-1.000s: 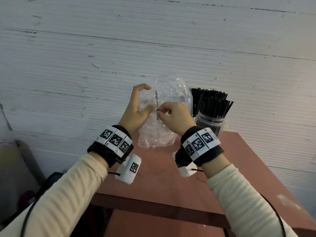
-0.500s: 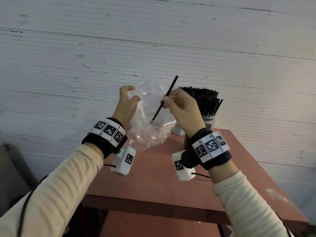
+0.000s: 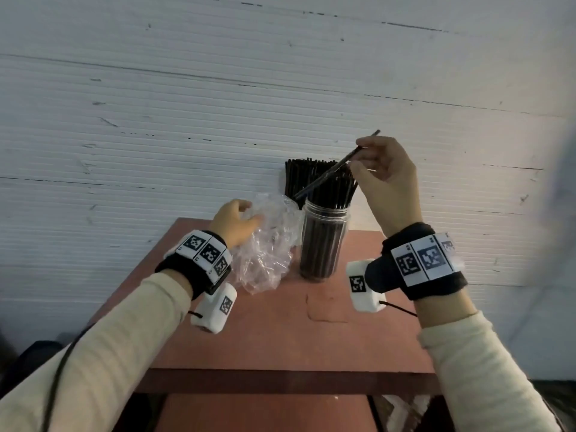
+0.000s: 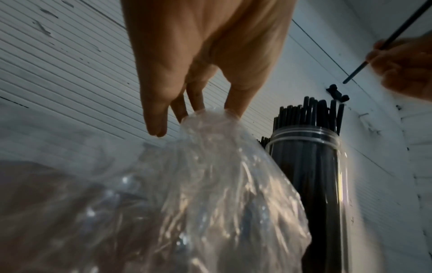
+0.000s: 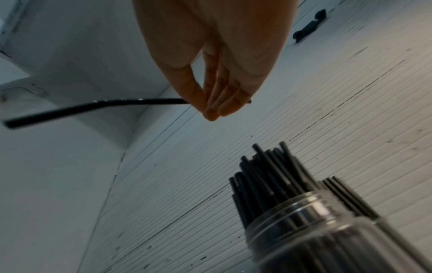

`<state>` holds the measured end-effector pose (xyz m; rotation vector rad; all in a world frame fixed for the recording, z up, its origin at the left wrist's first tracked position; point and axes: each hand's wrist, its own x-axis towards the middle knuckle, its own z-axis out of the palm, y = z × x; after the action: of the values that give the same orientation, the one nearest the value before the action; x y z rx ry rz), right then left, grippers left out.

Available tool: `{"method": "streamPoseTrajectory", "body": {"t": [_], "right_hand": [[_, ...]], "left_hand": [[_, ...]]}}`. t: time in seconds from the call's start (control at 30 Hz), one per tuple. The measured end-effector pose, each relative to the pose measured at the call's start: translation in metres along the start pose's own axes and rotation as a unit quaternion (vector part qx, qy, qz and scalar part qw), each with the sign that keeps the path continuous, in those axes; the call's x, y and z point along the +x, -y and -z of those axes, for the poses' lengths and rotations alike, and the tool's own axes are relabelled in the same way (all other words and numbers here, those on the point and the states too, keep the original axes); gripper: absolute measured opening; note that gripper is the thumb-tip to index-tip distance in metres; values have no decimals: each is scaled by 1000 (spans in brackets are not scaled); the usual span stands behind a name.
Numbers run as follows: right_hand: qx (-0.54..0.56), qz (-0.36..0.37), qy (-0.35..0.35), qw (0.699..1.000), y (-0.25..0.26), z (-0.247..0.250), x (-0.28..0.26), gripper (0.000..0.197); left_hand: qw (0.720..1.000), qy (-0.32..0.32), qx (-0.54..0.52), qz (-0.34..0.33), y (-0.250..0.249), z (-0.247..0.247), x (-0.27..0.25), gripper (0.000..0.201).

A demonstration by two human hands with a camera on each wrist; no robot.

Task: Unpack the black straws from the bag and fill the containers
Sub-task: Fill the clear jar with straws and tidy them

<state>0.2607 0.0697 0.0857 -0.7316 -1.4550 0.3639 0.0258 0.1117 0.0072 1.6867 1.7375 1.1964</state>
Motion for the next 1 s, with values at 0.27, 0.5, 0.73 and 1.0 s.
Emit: {"method": "streamPoseTrajectory", "body": {"t": [0.27, 0.5, 0.73, 1.0], "right_hand": [[-91, 5, -17, 996, -5, 35, 6, 7], [-156, -35, 52, 986, -19, 29, 15, 10], [-209, -6, 70, 975, -22, 20, 16, 11], [-254, 20, 97, 962, -20, 13, 26, 12]], "left_hand": [[996, -86, 3, -20, -13, -5, 6, 61], [984, -120, -45, -126, -34, -16, 0, 59], [980, 118, -116, -112, -68, -50, 11, 105], [980, 147, -102, -91, -67, -74, 15, 90]]}}
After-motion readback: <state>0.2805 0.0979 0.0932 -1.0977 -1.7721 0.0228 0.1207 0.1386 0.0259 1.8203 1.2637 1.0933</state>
